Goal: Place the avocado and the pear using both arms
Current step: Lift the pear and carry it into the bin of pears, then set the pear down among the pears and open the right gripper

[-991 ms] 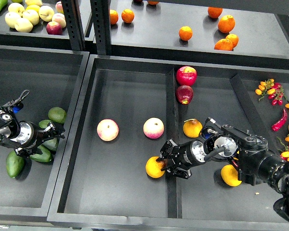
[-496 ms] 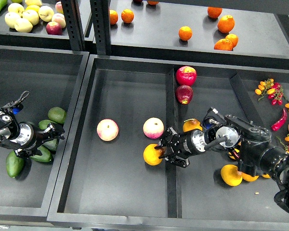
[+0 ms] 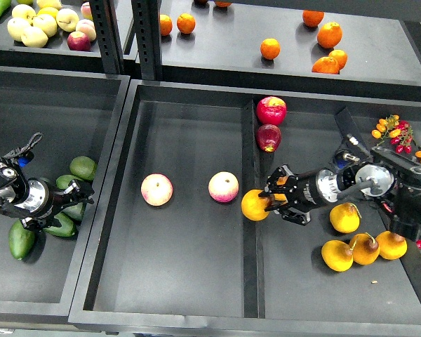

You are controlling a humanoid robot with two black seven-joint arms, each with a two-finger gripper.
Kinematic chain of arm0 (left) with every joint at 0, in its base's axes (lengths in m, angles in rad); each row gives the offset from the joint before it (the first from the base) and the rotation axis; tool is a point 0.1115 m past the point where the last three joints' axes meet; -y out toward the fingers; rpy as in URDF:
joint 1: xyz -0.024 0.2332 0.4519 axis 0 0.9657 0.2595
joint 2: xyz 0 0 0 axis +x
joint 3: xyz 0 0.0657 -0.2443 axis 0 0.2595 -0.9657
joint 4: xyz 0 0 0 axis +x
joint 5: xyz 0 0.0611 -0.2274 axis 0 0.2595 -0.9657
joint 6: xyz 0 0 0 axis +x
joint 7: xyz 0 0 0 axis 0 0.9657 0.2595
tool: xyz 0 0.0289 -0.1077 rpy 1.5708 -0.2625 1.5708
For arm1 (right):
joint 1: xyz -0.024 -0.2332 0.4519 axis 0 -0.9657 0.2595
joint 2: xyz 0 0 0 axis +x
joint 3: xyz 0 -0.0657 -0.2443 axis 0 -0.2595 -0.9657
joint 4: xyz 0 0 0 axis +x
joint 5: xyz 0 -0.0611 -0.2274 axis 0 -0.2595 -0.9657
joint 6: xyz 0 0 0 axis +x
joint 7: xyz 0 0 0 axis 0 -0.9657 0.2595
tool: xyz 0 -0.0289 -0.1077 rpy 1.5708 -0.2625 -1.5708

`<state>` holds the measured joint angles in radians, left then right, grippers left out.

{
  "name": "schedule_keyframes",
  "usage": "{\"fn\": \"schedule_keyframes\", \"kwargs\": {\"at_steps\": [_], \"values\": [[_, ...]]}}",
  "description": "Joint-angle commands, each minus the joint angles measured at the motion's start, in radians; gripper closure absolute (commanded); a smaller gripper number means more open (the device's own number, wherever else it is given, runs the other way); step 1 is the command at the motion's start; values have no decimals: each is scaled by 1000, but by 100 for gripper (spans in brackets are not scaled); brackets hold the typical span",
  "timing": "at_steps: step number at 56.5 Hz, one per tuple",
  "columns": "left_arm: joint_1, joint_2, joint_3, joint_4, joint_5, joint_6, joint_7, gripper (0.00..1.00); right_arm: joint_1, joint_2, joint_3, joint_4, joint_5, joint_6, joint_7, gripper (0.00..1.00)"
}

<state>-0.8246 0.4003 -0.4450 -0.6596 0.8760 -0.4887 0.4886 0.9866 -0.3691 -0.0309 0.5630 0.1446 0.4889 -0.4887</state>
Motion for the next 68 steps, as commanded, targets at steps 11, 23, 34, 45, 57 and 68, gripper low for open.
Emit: {"fn": "schedule_keyframes", "kwargs": {"at_steps": [11,23,34,45,57,68], "values": [[1,0,-6,0,0,0,0,1,-91,-14,-17,-8,-25,0,0,95],[1,0,-8,0,0,0,0,1,-141,-4,-20,-28,-48,0,0,95],[2,0,-9,1,0,0,0,1,-161,6,-17,-51,-51,0,0,95],[2,-1,-9,1,0,0,0,1,-163,10,-9,-52,-51,0,0,83],[-1,-1,-9,1,0,0,0,1,-143,6,-17,-38,-51,0,0,48],[-4,-1,-9,1,0,0,0,1,-115,-2,-17,-12,-45,0,0,36]]}}
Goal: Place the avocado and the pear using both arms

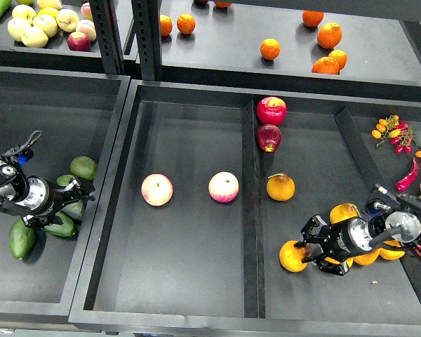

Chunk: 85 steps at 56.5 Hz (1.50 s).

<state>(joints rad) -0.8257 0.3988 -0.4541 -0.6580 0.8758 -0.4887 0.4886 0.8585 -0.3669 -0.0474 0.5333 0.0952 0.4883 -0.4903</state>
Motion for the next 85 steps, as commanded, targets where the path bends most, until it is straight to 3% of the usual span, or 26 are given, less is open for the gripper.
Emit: {"fn": "schedule_keyframes", "kwargs": {"at_steps": [1,11,22,47,65,74,85], "values": [[-3,0,0,0,0,0,0,1,13,-6,1,20,6,0,2,36],[-10,2,0,0,0,0,0,1,16,-10,9,48,8,0,2,22],[-12,11,0,-2,-1,0,0,1,43,-30,9,88,8,0,2,13],[-82,21,-26,0,-92,0,0,1,143,-150,49,148,72,0,2,13],[-95,-20,-143,-2,-458,0,0,1,177,-167,290,42,167,0,2,10],[-81,-60,-304,5,-557,0,0,1,221,-138,339,-94,210,0,2,6],[-32,-161,-455,70,-641,0,0,1,185,-83,471,-142,212,0,2,1]]}}
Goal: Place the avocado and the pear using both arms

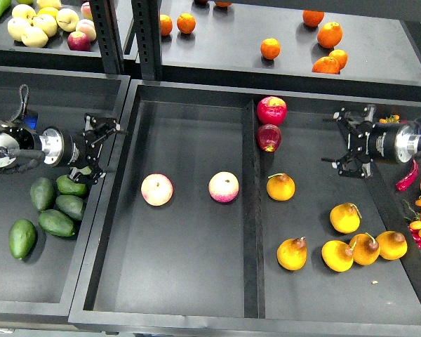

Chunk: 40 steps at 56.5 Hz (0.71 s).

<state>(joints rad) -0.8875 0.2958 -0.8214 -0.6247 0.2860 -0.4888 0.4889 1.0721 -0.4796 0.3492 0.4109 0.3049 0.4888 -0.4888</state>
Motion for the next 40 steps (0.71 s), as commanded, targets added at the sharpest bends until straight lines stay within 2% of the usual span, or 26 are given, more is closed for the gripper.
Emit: {"fn": "schedule_keyframes", "kwargs": {"at_steps": [1,7,26,35,38,40], "values": [[38,-69,-107,45,-63,0,0,1,-37,36,89,-20,3,0,0,1],[68,-113,-166,66,-105,0,0,1,-66,70,169,-23,10,0,0,1],[101,-133,-278,89,-254,0,0,1,-123,171,366,-112,20,0,0,1],[113,-156,-344,114,-275,0,0,1,-199,276,559,-139,22,0,0,1],[120,-164,-363,125,-275,0,0,1,-237,337,678,-138,23,0,0,1],[137,-165,-390,123,-275,0,0,1,-262,401,821,-138,22,0,0,1]]}}
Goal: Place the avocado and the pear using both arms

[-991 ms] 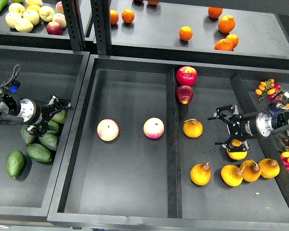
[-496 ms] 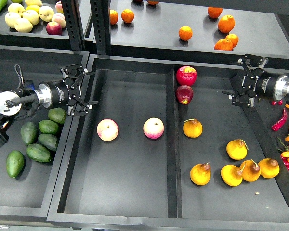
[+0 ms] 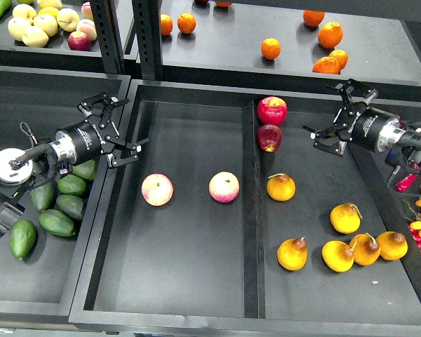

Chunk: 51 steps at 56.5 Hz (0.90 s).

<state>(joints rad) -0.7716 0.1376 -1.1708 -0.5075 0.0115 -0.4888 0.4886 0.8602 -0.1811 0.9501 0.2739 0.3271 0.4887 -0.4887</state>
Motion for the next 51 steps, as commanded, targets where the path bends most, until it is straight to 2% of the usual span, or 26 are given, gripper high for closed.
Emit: {"fn": "schedule_keyframes", "kwargs": {"at_steps": [1,8,16,20,25,29,40,42,48,50,51], "values": [[28,-9,-50,6,-1,0,0,1,-55,117,249,-1,0,0,0,1],[46,-46,-121,6,-4,0,0,1,-67,166,371,-1,0,0,0,1],[58,-121,-210,6,-7,0,0,1,-79,172,384,-1,0,0,0,1],[61,-138,-231,7,-15,0,-50,1,-82,180,392,-1,1,0,0,1],[80,-138,-233,0,-36,0,-85,1,-84,181,415,-1,1,0,0,1],[89,-138,-233,-3,-68,0,-96,1,-82,181,443,-2,1,0,0,1],[115,-138,-237,-5,-107,0,-97,1,-75,181,498,8,3,0,0,1],[120,-138,-242,-6,-108,0,-97,1,-75,181,499,10,3,0,21,1],[135,-138,-274,-22,-117,0,-97,1,-75,181,503,42,3,0,30,1],[137,-138,-299,-45,-119,0,-97,1,-78,181,506,59,3,0,33,1],[144,-138,-353,-93,-142,0,-97,1,-84,181,521,88,3,0,33,1]]}}
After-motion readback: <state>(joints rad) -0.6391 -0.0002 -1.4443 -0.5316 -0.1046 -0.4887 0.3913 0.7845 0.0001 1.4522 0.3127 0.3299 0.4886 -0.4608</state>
